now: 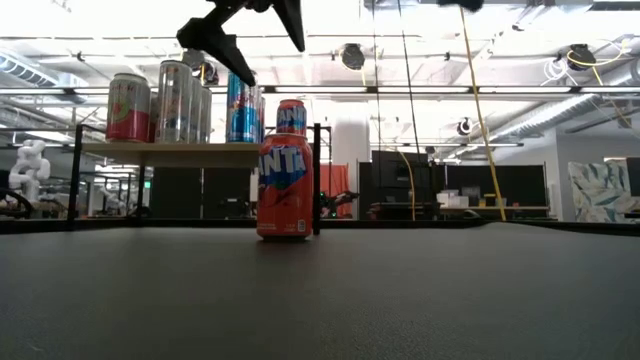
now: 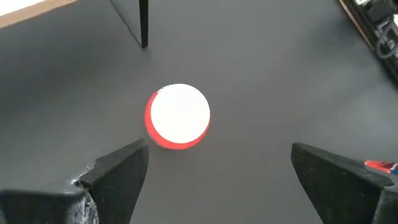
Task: Place canned beverage on shelf
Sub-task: Put the top red soda can on the shelf aligned with the other red soda can
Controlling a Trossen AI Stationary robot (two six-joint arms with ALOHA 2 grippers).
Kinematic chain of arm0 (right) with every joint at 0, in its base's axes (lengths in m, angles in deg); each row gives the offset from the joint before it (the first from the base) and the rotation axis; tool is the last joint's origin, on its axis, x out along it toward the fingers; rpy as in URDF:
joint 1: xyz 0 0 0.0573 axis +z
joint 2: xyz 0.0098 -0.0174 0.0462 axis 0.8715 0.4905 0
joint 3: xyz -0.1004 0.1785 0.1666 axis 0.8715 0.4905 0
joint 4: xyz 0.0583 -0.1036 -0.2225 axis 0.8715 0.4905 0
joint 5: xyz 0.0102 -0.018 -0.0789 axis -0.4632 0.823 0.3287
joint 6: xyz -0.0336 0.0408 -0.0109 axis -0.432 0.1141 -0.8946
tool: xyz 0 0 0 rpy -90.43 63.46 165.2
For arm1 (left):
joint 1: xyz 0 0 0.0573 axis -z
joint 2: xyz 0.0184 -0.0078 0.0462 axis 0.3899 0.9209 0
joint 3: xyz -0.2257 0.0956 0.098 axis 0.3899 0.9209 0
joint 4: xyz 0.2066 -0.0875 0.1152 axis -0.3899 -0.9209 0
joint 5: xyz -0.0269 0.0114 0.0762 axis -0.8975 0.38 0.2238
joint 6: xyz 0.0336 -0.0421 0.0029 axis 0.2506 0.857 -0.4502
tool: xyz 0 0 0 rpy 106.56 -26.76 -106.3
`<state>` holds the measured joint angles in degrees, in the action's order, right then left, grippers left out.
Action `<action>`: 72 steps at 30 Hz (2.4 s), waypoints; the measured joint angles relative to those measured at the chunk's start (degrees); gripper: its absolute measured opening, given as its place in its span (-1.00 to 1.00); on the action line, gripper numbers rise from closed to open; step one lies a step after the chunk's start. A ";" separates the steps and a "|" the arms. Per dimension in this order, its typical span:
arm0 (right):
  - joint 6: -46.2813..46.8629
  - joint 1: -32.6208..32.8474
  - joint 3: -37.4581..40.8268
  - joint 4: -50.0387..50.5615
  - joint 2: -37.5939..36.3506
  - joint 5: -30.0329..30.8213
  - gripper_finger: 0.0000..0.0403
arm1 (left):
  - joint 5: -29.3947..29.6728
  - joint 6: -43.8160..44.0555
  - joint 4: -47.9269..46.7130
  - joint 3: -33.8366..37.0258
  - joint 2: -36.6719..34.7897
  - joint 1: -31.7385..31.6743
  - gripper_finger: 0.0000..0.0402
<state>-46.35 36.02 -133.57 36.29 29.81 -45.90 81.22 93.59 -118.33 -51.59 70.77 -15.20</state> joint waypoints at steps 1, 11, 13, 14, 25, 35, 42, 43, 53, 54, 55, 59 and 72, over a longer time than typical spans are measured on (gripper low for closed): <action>0.06 0.03 2.58 -1.04 -0.88 -0.11 0.63 | 0.02 0.16 -0.25 0.00 0.01 0.01 0.97; -1.02 -0.01 20.70 -11.34 -7.90 -6.07 0.63 | -8.08 6.53 -2.20 0.00 0.09 -3.05 0.97; -1.58 -0.01 21.99 -10.92 -8.46 -6.07 0.63 | -8.01 8.47 -3.15 0.00 0.09 -3.46 0.97; -1.43 -0.01 22.36 -10.71 -8.53 -6.13 0.63 | -8.01 8.82 -3.53 0.00 0.09 -3.67 0.97; 4.28 -0.01 22.53 -12.16 -9.22 -6.05 0.63 | -8.86 17.09 -4.36 -0.02 2.11 -5.55 0.97; 10.56 -0.01 22.53 -13.65 -9.04 -5.46 0.63 | -6.49 21.21 -3.07 -0.02 7.69 -5.53 0.97; 13.52 -0.01 22.53 -13.65 -9.04 -5.44 0.63 | -4.43 19.04 -2.70 -0.02 8.43 -5.65 0.97; 13.77 -0.01 22.53 -13.68 -9.04 -5.33 0.63 | -4.00 18.52 -2.52 -0.02 8.41 -5.71 0.97; 15.45 -0.01 22.53 -13.89 -9.04 -2.60 0.63 | -4.69 13.21 0.76 -0.03 10.32 -7.43 0.97; 15.46 -0.01 22.53 -13.89 -9.04 -2.60 0.63 | -4.69 13.15 0.90 -0.04 10.56 -7.52 0.97; 15.47 -0.01 22.53 -13.88 -9.04 -2.60 0.63 | -4.71 12.94 0.62 -0.02 10.88 -7.64 0.97; 15.47 -0.01 22.53 -13.89 -9.04 -2.60 0.63 | -5.09 11.96 2.66 0.00 12.52 -7.82 0.97; 15.26 -0.01 22.53 -13.92 -9.02 -2.58 0.63 | -6.41 13.29 0.50 0.00 13.25 -7.80 0.97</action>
<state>-31.09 36.01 -111.04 22.38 20.79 -48.47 74.81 106.87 -117.82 -51.59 84.01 -23.00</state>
